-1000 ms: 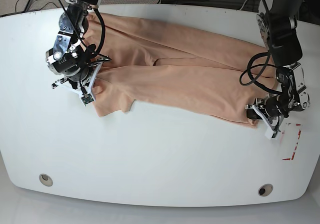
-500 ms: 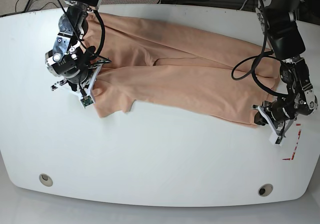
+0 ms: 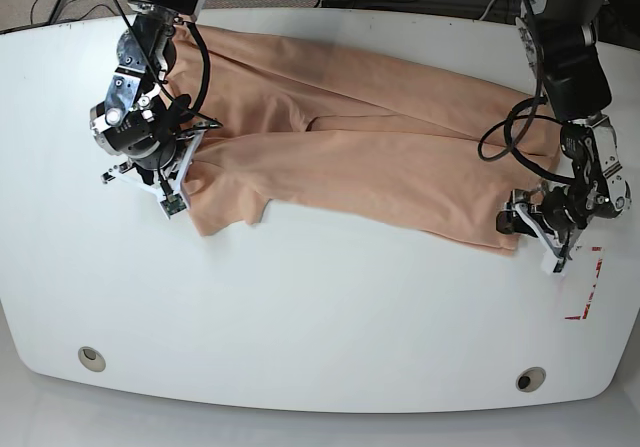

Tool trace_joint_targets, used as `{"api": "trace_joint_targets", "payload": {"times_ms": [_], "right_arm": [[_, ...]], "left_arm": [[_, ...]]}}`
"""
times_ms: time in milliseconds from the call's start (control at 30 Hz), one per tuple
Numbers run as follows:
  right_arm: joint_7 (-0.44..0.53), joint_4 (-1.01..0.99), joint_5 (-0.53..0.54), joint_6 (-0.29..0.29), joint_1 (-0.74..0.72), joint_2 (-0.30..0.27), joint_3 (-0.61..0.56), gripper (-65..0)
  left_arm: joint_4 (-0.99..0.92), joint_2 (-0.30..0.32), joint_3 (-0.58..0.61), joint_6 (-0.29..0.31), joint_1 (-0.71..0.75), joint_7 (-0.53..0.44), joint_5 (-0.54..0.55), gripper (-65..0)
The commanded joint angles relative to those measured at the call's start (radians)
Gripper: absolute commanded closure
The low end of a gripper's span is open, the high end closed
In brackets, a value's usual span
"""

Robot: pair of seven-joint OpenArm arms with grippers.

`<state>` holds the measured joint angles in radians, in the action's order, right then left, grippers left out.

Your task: Layout the t-shirt on the table in an organized manner, then fold the t-shirt properly

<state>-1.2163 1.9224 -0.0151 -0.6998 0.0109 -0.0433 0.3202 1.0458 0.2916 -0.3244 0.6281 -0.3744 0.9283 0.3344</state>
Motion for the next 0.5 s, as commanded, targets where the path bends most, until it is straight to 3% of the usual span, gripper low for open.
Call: {"api": "trace_joint_targets", "payload": {"times_ms": [0,467], "right_arm": [[0.008,0.016,0.005,0.002,-0.016,-0.005,0.001,-0.6],[0.008,0.016,0.005,0.002,-0.015,-0.005,0.001,-0.6]], "left_arm": [[-0.019,0.014,0.003,-0.035,-0.050,-0.041,0.018,-36.7],[-0.158,0.011,0.005,-0.046,-0.090,-0.097,0.016,-35.3]]}}
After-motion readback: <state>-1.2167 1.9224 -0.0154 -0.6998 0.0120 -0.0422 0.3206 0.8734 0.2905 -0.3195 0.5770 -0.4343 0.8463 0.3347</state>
